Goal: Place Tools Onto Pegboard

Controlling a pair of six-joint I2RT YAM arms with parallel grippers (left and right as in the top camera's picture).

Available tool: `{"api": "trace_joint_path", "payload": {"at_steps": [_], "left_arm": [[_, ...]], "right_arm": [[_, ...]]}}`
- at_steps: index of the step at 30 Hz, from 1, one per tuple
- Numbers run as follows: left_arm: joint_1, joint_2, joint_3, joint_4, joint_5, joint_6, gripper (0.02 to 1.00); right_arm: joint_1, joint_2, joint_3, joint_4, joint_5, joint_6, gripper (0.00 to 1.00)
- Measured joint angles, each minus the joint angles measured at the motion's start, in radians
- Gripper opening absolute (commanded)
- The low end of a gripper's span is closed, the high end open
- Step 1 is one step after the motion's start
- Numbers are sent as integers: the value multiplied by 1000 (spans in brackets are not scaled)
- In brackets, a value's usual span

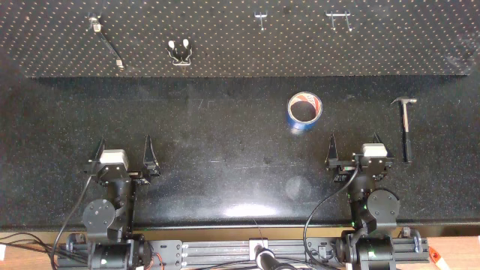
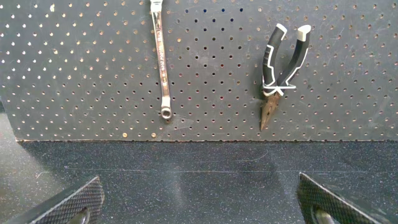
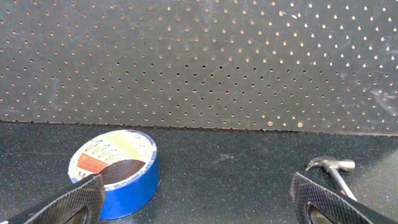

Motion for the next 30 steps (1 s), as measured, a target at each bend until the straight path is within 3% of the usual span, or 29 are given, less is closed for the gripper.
{"api": "trace_joint_path", "payload": {"at_steps": [30], "left_arm": [[0, 0, 0, 0, 0, -4, 996]], "right_arm": [[2, 0, 0, 18, 1, 1, 963]]}}
